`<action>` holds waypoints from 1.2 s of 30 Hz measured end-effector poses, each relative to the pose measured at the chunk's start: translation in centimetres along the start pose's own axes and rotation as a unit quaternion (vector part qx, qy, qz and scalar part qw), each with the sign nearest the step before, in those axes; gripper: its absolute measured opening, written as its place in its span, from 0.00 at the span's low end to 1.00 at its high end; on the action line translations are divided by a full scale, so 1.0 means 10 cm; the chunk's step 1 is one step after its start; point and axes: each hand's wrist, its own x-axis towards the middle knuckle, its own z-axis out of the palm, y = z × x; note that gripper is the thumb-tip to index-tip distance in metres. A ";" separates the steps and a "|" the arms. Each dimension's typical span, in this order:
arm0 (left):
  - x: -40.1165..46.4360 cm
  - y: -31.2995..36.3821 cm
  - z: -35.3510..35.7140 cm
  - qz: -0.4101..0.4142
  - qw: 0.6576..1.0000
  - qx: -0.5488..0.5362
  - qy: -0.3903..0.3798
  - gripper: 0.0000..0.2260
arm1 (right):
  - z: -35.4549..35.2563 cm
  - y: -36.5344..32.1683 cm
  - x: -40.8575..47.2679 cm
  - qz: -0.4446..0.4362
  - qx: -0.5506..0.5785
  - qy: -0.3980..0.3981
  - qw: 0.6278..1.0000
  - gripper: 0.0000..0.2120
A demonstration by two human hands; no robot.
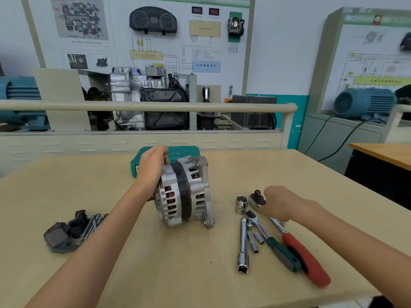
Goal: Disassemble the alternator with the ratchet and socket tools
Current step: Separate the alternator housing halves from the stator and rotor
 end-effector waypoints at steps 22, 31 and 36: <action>-0.08 0.09 -0.15 0.092 0.949 0.294 0.063 0.09 | 0.03 0.45 -0.34 0.127 0.325 -0.145 0.926 0.09; -0.26 0.17 -0.10 0.125 0.938 0.319 0.059 0.12 | -0.10 0.08 -0.50 -0.019 0.166 0.165 0.972 0.19; -0.23 0.16 -0.13 0.101 0.928 0.354 0.057 0.17 | -0.42 -0.34 -0.57 -0.131 0.039 0.372 0.918 0.13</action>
